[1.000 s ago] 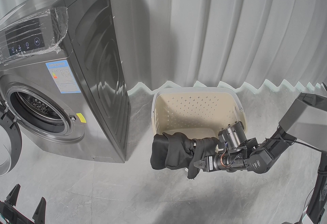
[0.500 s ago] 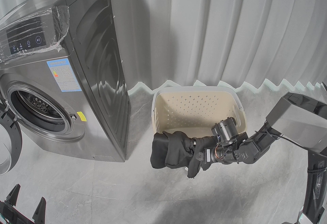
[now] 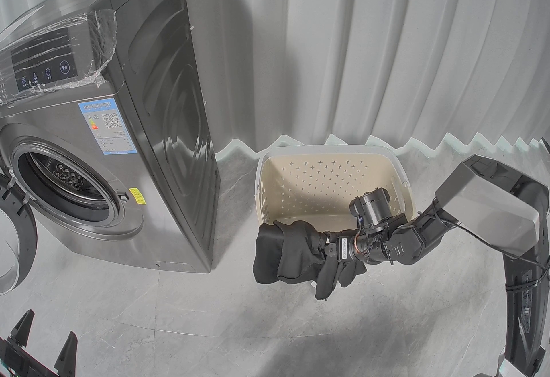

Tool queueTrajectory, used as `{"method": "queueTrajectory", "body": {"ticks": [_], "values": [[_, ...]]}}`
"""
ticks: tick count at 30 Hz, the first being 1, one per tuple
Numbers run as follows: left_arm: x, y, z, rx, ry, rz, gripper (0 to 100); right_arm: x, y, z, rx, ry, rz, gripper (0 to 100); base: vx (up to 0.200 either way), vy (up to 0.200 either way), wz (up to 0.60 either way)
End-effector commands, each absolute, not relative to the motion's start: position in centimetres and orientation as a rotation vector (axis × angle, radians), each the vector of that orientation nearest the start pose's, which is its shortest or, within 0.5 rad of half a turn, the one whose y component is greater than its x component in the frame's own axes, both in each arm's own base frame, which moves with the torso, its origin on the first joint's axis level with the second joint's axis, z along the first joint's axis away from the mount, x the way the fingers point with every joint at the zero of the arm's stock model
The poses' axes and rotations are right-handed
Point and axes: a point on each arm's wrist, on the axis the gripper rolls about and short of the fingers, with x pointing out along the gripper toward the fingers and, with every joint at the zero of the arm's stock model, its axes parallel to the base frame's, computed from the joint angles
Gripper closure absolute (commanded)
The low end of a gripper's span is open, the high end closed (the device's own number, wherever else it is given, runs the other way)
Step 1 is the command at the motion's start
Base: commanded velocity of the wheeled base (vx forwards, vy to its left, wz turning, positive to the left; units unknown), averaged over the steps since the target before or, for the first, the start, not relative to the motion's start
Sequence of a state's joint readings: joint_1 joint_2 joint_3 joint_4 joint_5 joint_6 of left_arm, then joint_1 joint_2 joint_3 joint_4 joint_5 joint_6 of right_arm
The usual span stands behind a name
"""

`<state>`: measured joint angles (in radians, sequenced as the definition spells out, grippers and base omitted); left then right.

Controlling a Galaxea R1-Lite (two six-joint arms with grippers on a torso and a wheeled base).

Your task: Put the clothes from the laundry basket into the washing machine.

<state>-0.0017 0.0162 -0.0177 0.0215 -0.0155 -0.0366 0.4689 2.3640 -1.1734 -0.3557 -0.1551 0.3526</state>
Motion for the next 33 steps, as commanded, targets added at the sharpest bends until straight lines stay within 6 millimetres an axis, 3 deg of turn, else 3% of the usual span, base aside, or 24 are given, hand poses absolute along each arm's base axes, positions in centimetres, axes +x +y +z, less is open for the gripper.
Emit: {"method": "queueTrajectory", "body": {"ticks": [1,7,8,19,23,30,33], "values": [[-2.3,0.0,7.5,-0.037,0.014,-0.017,0,37.9,18.7,-0.5,0.073,0.836,0.148,0,0.000,0.000,0.00],[-2.3,0.0,7.5,-0.037,0.014,-0.017,0,38.4,18.5,-0.7,0.068,0.833,0.145,0,0.000,0.000,0.00],[-2.3,0.0,7.5,-0.037,0.014,-0.017,0,38.6,18.2,-0.9,0.071,0.834,0.136,100,0.000,0.000,0.00],[-2.4,0.0,7.6,-0.037,0.013,-0.017,0,38.6,18.3,-0.8,0.075,0.825,0.147,100,0.000,0.000,0.00],[-2.4,0.0,7.6,-0.037,0.013,-0.017,0,37.7,18.5,0.0,0.069,0.829,0.162,100,0.000,0.000,0.00],[-2.3,0.0,7.5,-0.037,0.014,-0.015,0,34.7,19.0,5.2,0.083,0.754,0.218,100,0.000,0.000,0.00],[-2.3,0.0,7.5,-0.037,0.014,-0.017,0,33.5,19.0,6.4,0.084,0.739,0.232,100,0.000,0.000,0.00]]}}
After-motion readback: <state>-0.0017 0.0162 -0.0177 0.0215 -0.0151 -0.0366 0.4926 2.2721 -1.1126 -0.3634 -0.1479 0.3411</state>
